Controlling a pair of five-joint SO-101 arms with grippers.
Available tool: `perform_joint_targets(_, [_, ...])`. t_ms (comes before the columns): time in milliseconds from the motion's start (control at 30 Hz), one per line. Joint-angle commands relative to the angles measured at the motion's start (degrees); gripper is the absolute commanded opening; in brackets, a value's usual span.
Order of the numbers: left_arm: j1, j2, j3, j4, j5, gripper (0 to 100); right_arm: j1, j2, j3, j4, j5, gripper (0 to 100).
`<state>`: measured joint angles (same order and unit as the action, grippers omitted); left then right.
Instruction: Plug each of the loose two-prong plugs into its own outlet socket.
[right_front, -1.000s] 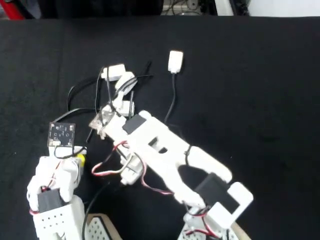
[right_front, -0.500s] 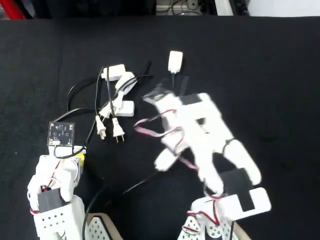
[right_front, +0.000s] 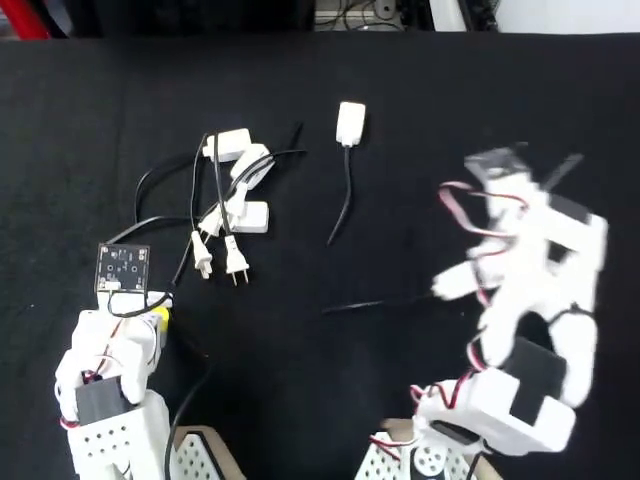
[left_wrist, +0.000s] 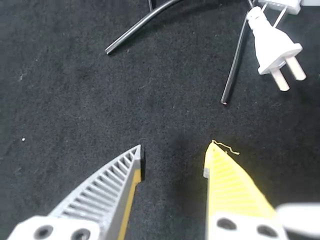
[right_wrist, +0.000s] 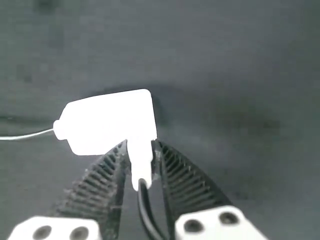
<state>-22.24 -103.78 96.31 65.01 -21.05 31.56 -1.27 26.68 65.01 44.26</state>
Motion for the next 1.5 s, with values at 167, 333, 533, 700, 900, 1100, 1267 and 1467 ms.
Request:
perform_joint_targets(167, [0.0, -0.6, 1.1, -1.4, 0.0, 21, 10.5, 1.0, -2.6, -5.7, 5.0, 1.3])
perform_joint_targets(333, [0.0, -0.6, 1.1, -1.4, 0.0, 21, 9.9, 7.1, -3.7, -7.3, 4.7, 1.5])
perform_joint_targets(533, [0.1, -0.6, 1.1, -1.4, 0.0, 21, 9.6, 12.9, -6.3, -7.3, 4.7, 1.6])
perform_joint_targets(700, [0.1, -0.6, 1.1, -1.4, 0.0, 21, 9.8, 13.4, -6.7, -4.9, 4.1, 18.8])
perform_joint_targets(900, [0.1, -0.6, 1.1, -1.4, 0.0, 21, 9.5, 7.7, -8.2, 2.0, 3.5, 40.5])
perform_joint_targets(1100, [0.1, -0.6, 1.1, -2.7, 0.1, 21, 10.0, 0.1, -14.4, 20.2, 3.5, 39.1])
perform_joint_targets(1267, [0.1, -0.6, 1.1, -2.9, 0.1, 21, 10.1, -6.6, -18.2, 34.5, 3.5, 30.7])
perform_joint_targets(1467, [0.0, -0.5, 1.1, -2.5, 0.1, 21, 10.2, -16.0, -15.6, 36.0, 5.6, 7.3])
